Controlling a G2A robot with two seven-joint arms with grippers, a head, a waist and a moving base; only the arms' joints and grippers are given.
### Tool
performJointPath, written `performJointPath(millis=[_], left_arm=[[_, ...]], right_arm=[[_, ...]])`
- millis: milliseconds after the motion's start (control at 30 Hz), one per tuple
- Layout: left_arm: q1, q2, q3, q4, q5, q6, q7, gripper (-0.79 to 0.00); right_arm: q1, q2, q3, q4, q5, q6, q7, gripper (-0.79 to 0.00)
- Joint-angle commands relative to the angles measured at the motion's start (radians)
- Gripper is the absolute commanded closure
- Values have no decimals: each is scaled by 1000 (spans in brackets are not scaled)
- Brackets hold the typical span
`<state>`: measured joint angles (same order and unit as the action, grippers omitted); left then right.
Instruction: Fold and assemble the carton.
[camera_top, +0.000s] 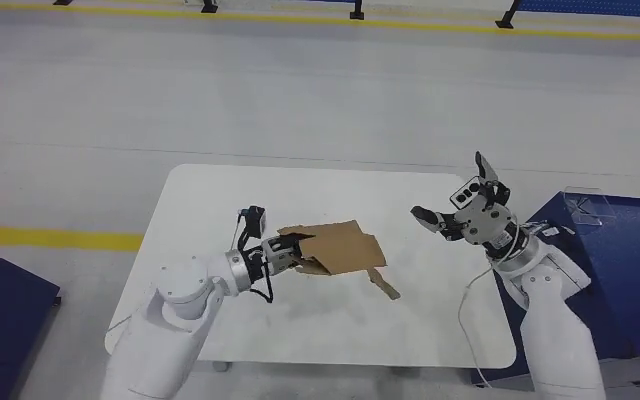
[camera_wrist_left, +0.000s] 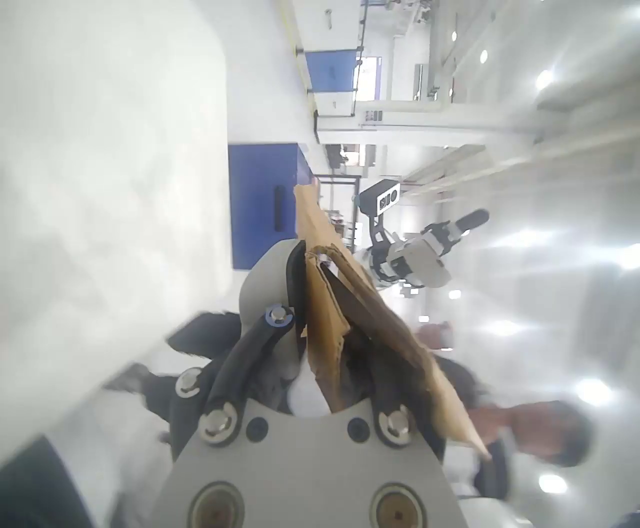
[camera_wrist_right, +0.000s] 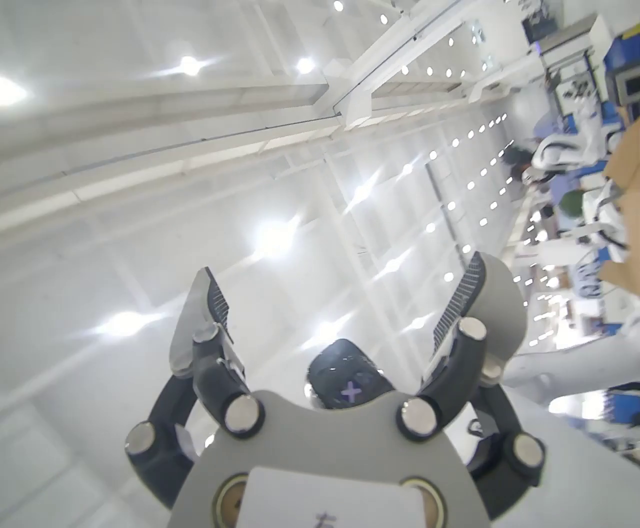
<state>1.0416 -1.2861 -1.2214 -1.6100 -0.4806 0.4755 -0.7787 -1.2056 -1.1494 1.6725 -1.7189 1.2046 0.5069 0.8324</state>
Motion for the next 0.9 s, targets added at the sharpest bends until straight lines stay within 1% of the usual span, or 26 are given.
performJointPath(millis=[0,33,100,133,200,300,367,467,567,667,800,867], left_arm=[[-50,-5,7,44,-186,262,2,0],[-67,-6,12,46,-204,283,-9,0],[-78,-8,22,69,-240,327,-10,0],[-88,-8,35,62,-229,335,-8,0],[-90,-6,48,59,-220,321,-14,0],[-90,-1,55,52,-229,309,-64,0],[-91,3,62,40,-223,304,-93,0],[-85,10,69,32,-210,283,-124,0],[-80,16,79,21,-197,264,-154,0],[-75,22,86,19,-179,250,-165,0],[-74,27,103,20,-173,250,-182,0],[-73,29,107,19,-178,243,-184,0]], right_arm=[[6,7,19,14,-67,-33,44,-785],[9,10,26,23,-87,-42,61,-785],[16,16,31,30,-152,-64,90,-785],[16,19,29,34,-179,-79,109,-785],[13,22,19,37,-216,-98,141,-785],[4,26,1,30,-248,-141,203,-785],[-7,31,-12,19,-328,-184,230,-785],[-22,37,-32,18,-409,-213,272,-785],[-28,42,-35,21,-448,-233,284,-785],[-41,43,-47,13,-405,-210,309,-785],[-59,45,-57,-10,-306,-110,343,-785],[-63,48,-64,-21,-317,-103,333,-785]])
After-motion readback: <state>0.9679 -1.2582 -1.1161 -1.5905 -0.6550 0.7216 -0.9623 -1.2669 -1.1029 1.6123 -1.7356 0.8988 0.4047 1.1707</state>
